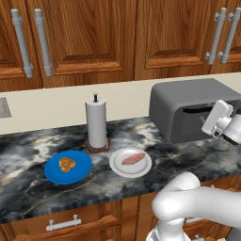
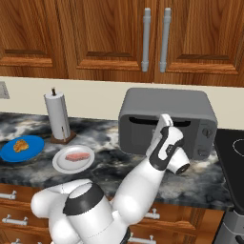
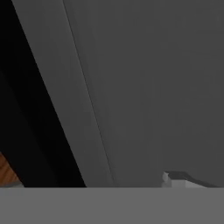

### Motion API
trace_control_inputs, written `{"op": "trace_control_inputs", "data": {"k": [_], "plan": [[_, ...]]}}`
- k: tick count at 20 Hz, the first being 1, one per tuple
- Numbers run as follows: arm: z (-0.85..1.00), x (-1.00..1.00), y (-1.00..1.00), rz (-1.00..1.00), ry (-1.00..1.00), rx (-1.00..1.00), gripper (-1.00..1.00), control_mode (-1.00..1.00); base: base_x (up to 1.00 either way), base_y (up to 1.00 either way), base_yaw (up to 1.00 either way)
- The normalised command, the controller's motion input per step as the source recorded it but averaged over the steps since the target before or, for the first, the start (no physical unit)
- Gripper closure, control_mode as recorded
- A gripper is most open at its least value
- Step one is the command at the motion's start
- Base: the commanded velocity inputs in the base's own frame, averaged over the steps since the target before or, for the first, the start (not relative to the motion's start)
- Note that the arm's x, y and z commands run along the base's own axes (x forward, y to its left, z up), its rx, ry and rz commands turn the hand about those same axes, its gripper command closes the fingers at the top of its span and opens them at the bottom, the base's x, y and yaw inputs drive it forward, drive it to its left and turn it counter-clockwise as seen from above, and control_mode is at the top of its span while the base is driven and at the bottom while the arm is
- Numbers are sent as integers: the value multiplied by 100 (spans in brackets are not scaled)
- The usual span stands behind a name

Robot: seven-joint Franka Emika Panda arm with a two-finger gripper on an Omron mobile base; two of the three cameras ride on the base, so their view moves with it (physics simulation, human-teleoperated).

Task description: Open the toaster oven door. Place the bread on the top rack in the toaster oven and place the steak on the bottom rack.

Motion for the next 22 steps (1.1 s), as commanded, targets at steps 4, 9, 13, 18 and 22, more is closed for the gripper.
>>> {"op": "trace_control_inputs", "data": {"k": [4,9,13,18,22], "plan": [[-4,42,-13,-20,0,-9,100,-100,0,0,0],[-2,47,-19,-7,0,-6,100,-100,0,0,0],[-1,46,-21,0,0,-2,100,-100,0,0,0],[-2,27,-17,0,-1,-6,100,-100,0,0,0],[0,5,-11,0,-3,-7,100,-100,0,0,0]]}}
